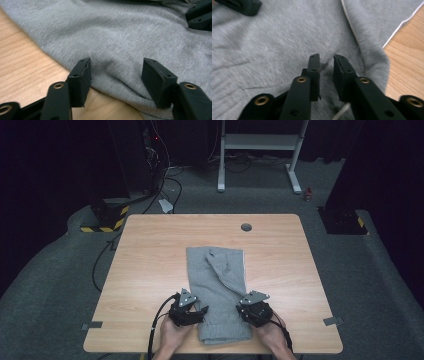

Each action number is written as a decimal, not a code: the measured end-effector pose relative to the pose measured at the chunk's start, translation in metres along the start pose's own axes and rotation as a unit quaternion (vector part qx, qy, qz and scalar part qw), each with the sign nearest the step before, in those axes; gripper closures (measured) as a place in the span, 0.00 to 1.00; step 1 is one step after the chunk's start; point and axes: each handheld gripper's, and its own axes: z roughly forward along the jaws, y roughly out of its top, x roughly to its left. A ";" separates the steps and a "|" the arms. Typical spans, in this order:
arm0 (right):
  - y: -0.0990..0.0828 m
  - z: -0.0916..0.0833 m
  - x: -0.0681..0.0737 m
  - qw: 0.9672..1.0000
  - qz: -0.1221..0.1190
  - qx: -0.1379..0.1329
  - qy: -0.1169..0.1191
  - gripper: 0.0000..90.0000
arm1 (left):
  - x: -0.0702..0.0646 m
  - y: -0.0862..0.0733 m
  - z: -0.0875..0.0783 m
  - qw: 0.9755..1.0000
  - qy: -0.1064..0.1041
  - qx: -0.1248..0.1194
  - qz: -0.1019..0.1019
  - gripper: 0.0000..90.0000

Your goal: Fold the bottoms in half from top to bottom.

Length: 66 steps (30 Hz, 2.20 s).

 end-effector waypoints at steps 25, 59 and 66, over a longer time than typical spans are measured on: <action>0.026 0.032 -0.072 0.990 0.107 0.025 -0.091 0.81 | 0.029 0.020 0.028 0.999 0.047 -0.004 -0.007 0.50; 0.077 0.043 -0.071 0.991 0.109 -0.024 -0.066 0.69 | 0.062 0.064 0.039 0.996 0.071 0.030 -0.035 0.53; 0.082 0.069 -0.080 0.991 0.120 0.019 -0.050 0.83 | 0.063 0.059 0.052 0.995 0.079 0.048 -0.034 0.52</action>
